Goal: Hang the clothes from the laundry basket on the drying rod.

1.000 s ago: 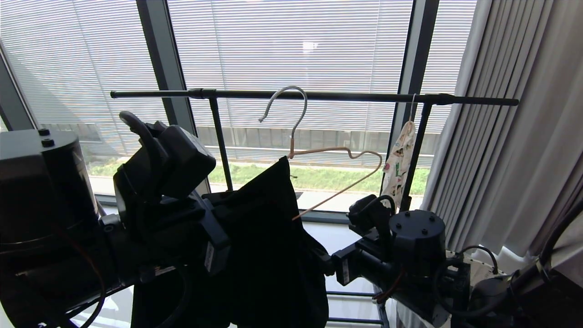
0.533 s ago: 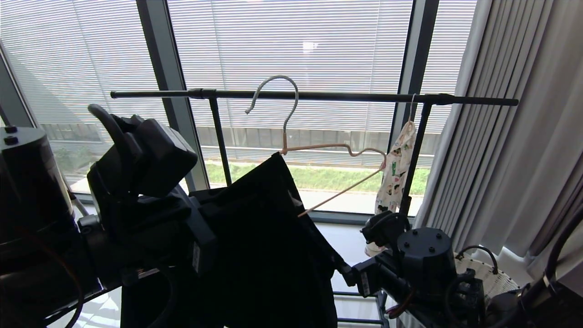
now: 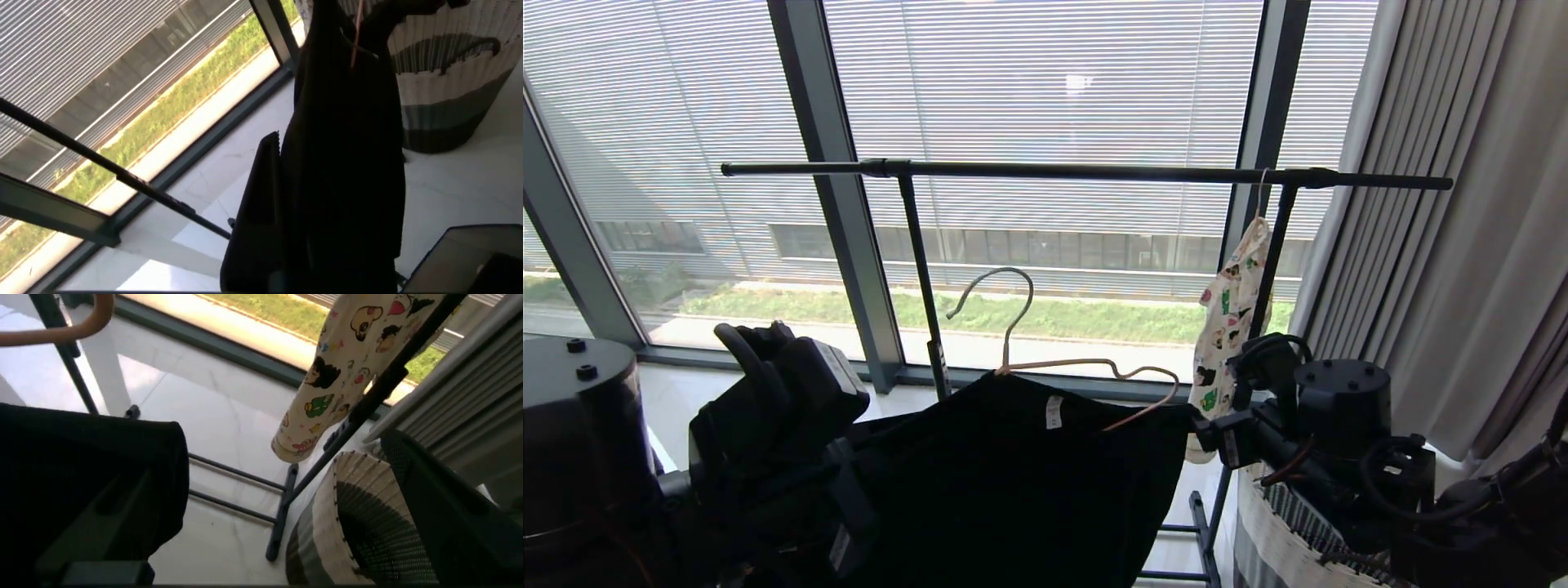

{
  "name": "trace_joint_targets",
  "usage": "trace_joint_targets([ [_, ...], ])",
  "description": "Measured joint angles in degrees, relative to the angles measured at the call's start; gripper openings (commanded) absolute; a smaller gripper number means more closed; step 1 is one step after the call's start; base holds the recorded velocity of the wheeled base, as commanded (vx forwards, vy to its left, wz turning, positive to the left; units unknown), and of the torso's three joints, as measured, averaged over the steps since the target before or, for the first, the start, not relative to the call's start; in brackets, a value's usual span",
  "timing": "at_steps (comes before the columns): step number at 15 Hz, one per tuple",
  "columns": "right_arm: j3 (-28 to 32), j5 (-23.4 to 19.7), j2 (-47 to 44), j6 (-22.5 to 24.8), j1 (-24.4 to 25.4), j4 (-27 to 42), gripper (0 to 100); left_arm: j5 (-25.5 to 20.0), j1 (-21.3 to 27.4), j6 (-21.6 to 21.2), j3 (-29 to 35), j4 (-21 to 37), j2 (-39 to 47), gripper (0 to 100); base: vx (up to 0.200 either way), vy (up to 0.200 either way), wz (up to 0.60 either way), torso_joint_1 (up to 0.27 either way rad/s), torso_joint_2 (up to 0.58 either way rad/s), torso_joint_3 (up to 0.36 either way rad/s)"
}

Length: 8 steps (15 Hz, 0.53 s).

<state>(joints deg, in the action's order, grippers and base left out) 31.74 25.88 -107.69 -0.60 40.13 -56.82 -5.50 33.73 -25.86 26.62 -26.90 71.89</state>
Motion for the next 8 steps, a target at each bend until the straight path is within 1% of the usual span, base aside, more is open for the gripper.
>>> trace_joint_targets([
  [4,0.1,-0.1,2.2,0.6,-0.6,0.8,100,-0.1,2.2,0.0,-3.4,-0.1,1.2,0,0.0,0.0,0.0,0.0,0.0,0.0],
  [8,1.6,-0.5,6.3,0.6,-1.1,6.7,100,-0.5,2.6,0.5,-3.6,-0.1,5.1,0,0.0,0.0,0.0,0.0,0.0,0.0],
])
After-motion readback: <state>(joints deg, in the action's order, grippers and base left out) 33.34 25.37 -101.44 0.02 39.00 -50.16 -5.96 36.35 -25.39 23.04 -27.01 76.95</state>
